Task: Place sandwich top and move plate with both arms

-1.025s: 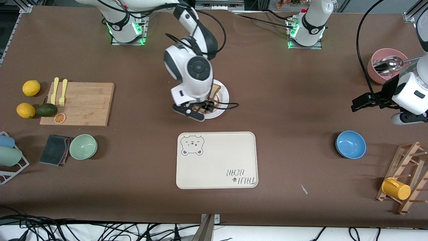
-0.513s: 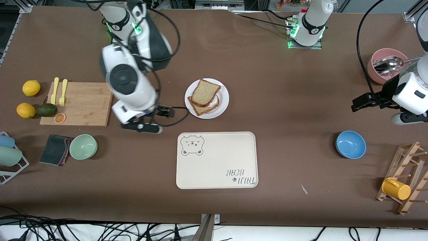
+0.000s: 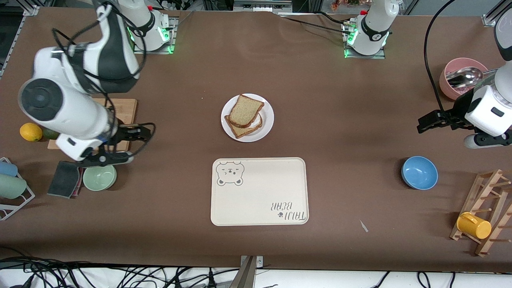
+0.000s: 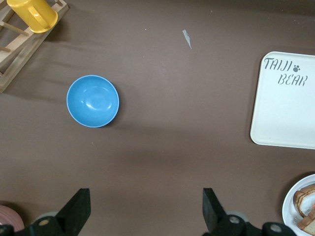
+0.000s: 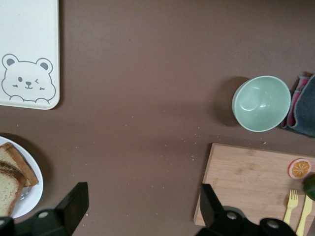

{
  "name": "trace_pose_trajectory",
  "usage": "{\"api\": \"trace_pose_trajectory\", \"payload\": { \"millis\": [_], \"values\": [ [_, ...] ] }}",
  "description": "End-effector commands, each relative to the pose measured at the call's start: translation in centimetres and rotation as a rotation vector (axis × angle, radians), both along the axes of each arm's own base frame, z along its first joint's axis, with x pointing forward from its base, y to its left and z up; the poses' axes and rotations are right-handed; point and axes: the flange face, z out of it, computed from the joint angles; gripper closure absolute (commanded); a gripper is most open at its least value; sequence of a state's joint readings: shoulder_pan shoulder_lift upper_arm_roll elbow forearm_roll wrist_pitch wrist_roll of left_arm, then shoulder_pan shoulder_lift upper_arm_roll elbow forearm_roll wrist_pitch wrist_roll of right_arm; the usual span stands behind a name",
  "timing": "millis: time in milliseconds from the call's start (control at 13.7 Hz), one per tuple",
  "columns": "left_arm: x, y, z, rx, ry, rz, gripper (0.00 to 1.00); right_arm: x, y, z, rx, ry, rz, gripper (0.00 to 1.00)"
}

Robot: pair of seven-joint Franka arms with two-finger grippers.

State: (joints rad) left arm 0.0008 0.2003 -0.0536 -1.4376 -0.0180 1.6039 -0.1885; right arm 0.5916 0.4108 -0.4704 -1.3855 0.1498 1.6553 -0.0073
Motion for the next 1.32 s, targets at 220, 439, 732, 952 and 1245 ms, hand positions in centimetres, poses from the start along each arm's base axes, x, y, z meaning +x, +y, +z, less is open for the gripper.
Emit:
{"api": "trace_pose_trajectory", "payload": {
  "millis": [220,439,732,952,1245],
  "values": [
    [-0.2,1.4,-0.7,-0.008,0.029,0.027,0.00,-3.8,-9.7,7.5,0.124,-0.044,-0.060,0.00],
    [0.8,1.7,-2.0,-0.010,0.028,0.032,0.00,-7.6,-12.3,8.2,0.080,-0.042,-0.070,0.00],
    [-1.0,1.3,-6.0,-0.007,0.034,0.029,0.00,-10.6,-12.9,8.0,0.035,-0.094,-0.067,0.00],
    [-4.5,1.2,-8.8,-0.013,-0.011,0.036,0.00,-10.7,-13.7,8.9,0.039,-0.100,-0.077,0.00],
    [-5.3,-0.4,-11.5,-0.124,0.018,0.075,0.00,-9.7,-14.2,10.4,0.037,-0.079,-0.084,0.00]
  ]
}}
